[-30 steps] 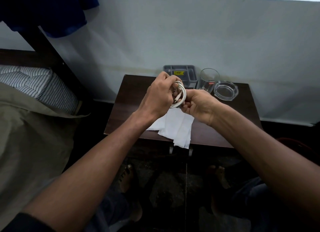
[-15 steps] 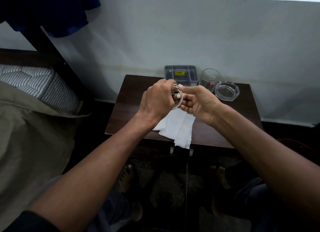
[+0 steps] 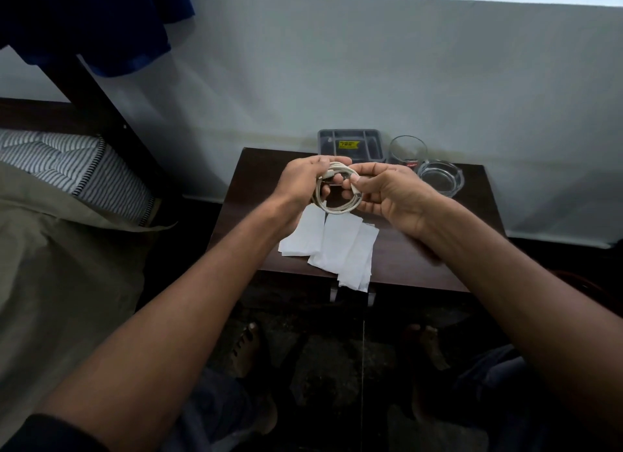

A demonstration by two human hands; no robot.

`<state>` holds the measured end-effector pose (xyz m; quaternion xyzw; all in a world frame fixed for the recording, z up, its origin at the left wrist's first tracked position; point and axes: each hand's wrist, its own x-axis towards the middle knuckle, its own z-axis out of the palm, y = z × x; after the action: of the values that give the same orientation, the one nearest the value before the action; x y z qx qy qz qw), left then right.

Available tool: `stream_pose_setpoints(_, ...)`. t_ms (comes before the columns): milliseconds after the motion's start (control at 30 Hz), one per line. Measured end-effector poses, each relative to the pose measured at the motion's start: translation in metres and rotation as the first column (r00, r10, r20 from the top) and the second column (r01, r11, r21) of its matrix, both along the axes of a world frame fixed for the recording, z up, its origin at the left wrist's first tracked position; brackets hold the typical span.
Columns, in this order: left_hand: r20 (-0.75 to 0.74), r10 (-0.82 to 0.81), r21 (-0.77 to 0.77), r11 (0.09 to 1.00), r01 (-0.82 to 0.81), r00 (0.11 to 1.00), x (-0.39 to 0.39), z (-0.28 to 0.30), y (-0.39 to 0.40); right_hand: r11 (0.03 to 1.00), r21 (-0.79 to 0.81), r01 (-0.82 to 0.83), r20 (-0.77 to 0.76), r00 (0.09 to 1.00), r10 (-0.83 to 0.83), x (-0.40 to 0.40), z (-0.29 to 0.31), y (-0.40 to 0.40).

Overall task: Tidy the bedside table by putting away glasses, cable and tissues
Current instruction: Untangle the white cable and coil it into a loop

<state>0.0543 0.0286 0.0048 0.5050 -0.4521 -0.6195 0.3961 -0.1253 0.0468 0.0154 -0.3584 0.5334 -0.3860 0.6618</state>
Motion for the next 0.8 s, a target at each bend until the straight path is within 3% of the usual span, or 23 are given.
stream_pose_setpoints(133,-0.150,0.019,0.128,0.992,0.000,0.989,0.003,0.005,0.002,0.989,0.108,-0.097,0.103,0.991,0.086,-0.003,0.000,-0.001)
stream_pose_setpoints(233,0.039,0.035,-0.011,0.999,-0.034,0.999,0.002,0.002,0.002,0.987,0.146,-0.071,0.167,0.985,0.046,-0.004,0.000,-0.003)
stream_pose_setpoints(400,0.066,-0.012,-0.012,1.000,0.013,0.998,0.002,-0.004,-0.002,0.986,-0.098,0.134,-0.098,0.985,-0.144,0.004,-0.003,0.003)
stream_pose_setpoints(500,0.300,-0.039,-0.193,0.976,0.101,0.953,0.001,-0.009,0.000,0.972,-0.154,0.176,-0.140,0.970,-0.198,0.009,-0.006,0.006)
stream_pose_setpoints(567,0.324,-0.030,-0.255,0.960,0.118,0.945,0.000,-0.014,0.003,0.976,-0.120,0.180,-0.127,0.973,-0.195,0.010,-0.006,0.007)
stream_pose_setpoints(667,0.179,0.008,-0.191,0.981,0.027,0.984,-0.004,-0.012,0.005,0.984,-0.077,0.163,-0.085,0.982,-0.170,0.009,-0.005,0.007)
stream_pose_setpoints(800,-0.173,0.038,0.077,0.997,-0.025,0.984,-0.002,-0.003,0.002,0.969,-0.235,0.081,-0.148,0.982,-0.118,0.009,-0.004,0.008)
